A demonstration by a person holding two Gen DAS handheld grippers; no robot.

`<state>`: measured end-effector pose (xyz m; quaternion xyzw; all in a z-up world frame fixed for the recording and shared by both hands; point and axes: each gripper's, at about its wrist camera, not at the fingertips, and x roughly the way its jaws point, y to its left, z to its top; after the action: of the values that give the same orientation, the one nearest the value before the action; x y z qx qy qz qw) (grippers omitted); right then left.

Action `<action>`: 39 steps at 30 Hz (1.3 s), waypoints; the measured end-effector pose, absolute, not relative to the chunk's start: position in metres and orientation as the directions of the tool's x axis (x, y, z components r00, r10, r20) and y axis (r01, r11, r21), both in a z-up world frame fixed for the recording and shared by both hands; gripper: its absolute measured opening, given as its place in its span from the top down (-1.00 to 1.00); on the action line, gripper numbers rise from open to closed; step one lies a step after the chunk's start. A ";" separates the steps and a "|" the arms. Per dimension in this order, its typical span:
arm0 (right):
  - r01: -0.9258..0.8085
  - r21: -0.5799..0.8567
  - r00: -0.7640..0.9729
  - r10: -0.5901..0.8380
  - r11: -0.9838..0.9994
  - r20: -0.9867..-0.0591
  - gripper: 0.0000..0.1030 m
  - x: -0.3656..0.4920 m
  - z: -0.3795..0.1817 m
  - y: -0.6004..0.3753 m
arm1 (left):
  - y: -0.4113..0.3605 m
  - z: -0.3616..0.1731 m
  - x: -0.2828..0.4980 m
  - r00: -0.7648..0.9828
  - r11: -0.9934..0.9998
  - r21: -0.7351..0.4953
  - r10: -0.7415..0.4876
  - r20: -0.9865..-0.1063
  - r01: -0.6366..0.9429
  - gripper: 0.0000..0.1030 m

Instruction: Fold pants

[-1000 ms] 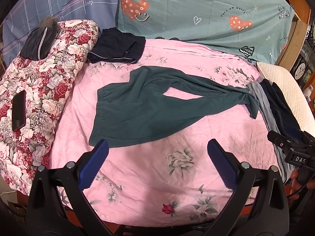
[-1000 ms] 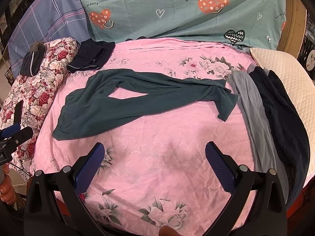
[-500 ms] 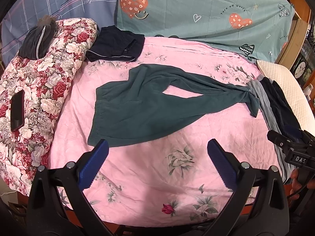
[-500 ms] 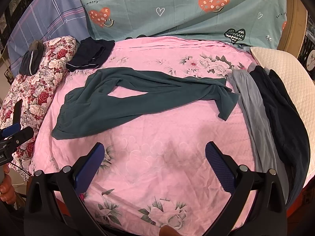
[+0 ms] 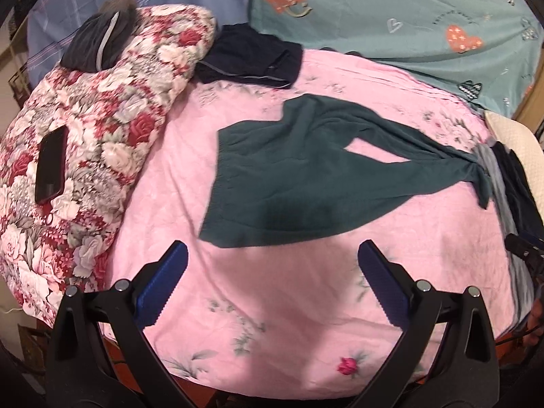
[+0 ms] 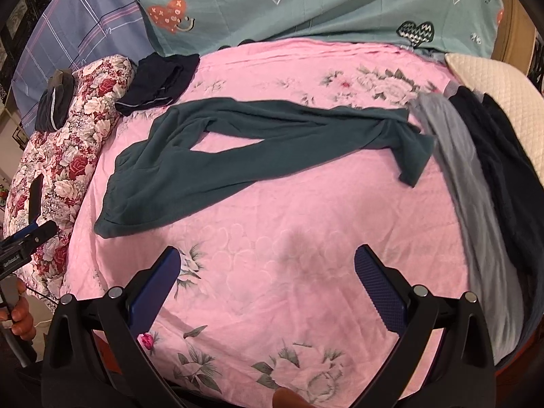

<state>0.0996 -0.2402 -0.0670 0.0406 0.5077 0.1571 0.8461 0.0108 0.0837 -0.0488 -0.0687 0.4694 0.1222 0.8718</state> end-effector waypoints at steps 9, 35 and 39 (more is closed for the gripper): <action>-0.435 0.307 0.349 0.473 0.846 -0.809 -0.77 0.110 -0.102 -0.170 | 0.134 -0.105 0.016 0.502 0.970 0.033 0.154 -0.851 -0.240 -0.76; -0.894 -0.053 0.245 0.386 0.446 -0.889 0.94 0.123 -0.164 -0.006 | 0.202 -0.194 0.080 0.505 0.980 -0.194 -0.147 -0.851 -0.042 0.62; -0.905 -0.012 0.221 0.447 0.424 -0.867 0.94 0.089 -0.127 0.003 | 0.216 -0.171 0.068 0.558 0.980 -0.185 -0.114 -0.822 -0.072 0.63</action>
<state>0.0891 0.0027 -0.1268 -0.2732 0.4200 0.4618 0.7319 0.0675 0.2156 -0.1705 -0.0989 0.4701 -0.0119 0.8770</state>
